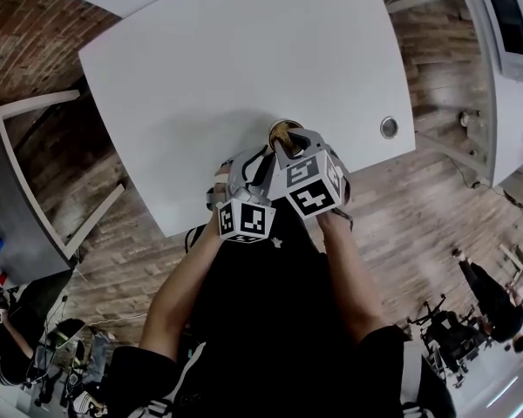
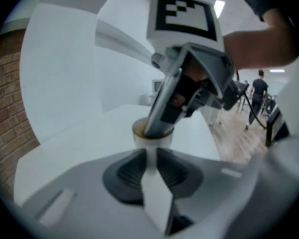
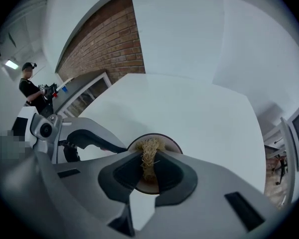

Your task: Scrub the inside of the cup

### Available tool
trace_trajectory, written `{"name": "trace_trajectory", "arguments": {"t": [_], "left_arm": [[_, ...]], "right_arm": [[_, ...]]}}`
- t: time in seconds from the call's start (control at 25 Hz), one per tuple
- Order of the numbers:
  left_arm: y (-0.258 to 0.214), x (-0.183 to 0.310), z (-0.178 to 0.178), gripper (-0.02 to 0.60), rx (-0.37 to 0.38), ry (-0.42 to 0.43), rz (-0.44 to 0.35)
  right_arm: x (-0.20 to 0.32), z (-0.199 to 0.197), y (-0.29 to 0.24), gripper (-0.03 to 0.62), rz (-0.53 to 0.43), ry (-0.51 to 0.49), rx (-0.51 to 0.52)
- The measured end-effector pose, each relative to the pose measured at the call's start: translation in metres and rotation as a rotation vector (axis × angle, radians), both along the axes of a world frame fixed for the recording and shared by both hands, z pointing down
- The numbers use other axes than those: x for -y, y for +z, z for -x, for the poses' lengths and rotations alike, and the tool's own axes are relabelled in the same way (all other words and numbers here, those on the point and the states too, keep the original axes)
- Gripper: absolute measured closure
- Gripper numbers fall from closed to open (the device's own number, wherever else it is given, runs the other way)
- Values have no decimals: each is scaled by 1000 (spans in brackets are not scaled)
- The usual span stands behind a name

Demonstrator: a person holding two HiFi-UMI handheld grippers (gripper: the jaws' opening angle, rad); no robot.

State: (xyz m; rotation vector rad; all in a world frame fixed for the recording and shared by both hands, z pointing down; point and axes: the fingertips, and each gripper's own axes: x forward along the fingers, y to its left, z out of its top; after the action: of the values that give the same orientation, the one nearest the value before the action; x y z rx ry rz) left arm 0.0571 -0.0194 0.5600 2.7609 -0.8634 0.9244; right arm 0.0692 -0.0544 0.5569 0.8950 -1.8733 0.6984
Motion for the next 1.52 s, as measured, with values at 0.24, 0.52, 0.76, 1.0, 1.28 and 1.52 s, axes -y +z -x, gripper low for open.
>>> {"name": "trace_trajectory", "arguments": {"t": [0.24, 0.52, 0.76, 1.0, 1.28, 1.52], "left_arm": [[0, -1, -2, 514, 5, -3, -5], [-1, -2, -7, 514, 5, -5, 6], [-1, -2, -7, 514, -11, -5, 27], [-2, -2, -7, 514, -14, -10, 27], [-5, -3, -12, 514, -10, -14, 12], [-3, -2, -10, 514, -22, -18, 16]], "right_arm": [[1, 1, 14, 543, 91, -79, -124], [-4, -11, -36, 543, -25, -136, -167], [-4, -24, -32, 543, 5, -125, -162], [-3, -17, -1, 543, 59, -179, -217], [-5, -11, 13, 548, 137, -242, -247], [-3, -6, 20, 553, 163, -275, -256]]}}
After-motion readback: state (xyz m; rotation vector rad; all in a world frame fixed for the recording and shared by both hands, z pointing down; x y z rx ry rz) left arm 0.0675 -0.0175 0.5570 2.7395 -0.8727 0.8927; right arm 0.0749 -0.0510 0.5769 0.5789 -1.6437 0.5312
